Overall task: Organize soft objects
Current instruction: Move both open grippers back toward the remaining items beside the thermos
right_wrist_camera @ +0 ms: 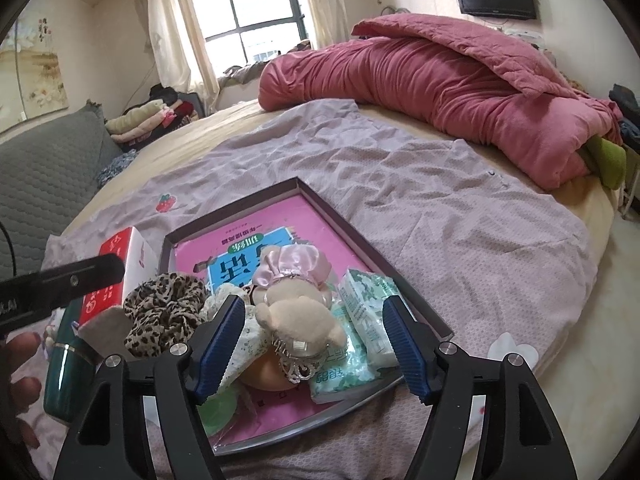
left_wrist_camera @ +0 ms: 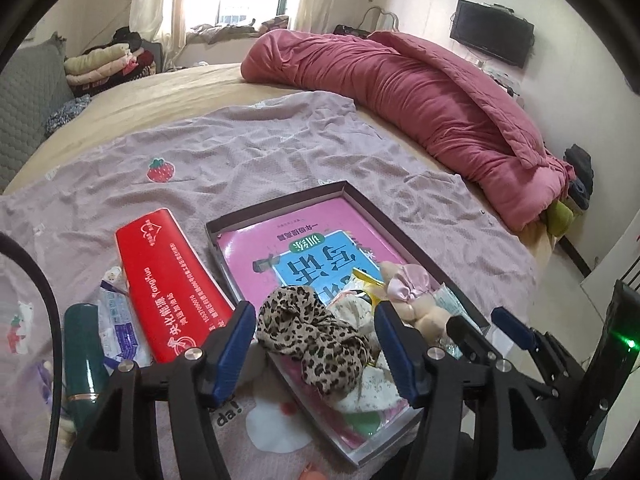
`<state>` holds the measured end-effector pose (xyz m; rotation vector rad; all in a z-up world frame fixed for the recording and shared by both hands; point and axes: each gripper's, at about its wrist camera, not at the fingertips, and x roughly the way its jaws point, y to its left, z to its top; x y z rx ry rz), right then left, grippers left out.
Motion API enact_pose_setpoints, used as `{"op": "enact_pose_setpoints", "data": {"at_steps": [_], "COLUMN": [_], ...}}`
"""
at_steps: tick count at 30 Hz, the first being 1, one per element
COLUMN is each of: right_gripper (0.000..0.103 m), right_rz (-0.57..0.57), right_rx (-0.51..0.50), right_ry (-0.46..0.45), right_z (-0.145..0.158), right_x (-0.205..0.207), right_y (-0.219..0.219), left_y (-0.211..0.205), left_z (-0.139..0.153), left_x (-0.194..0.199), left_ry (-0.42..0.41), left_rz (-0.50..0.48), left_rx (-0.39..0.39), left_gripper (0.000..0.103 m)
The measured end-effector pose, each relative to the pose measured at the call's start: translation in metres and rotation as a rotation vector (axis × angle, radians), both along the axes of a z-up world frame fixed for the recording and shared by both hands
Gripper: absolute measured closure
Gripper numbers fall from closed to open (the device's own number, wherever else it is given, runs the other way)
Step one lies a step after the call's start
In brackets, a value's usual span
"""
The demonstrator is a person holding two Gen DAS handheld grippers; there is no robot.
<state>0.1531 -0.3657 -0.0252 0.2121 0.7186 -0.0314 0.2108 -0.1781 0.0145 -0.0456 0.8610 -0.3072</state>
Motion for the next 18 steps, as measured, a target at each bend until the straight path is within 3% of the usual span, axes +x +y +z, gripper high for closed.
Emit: {"op": "enact_pose_setpoints", "data": {"at_steps": [18], "right_gripper": [0.029], "right_rz": [-0.044], "right_rx": [-0.075], "right_ry": [-0.107], "right_z": [0.021], "right_x": [-0.018], "right_y": [0.006], "left_y": [0.014], "left_z": [0.017], "left_x": [-0.042], "left_ry": [-0.031], "left_rz": [0.013], "left_rx": [0.028], "left_gripper": [0.041]}}
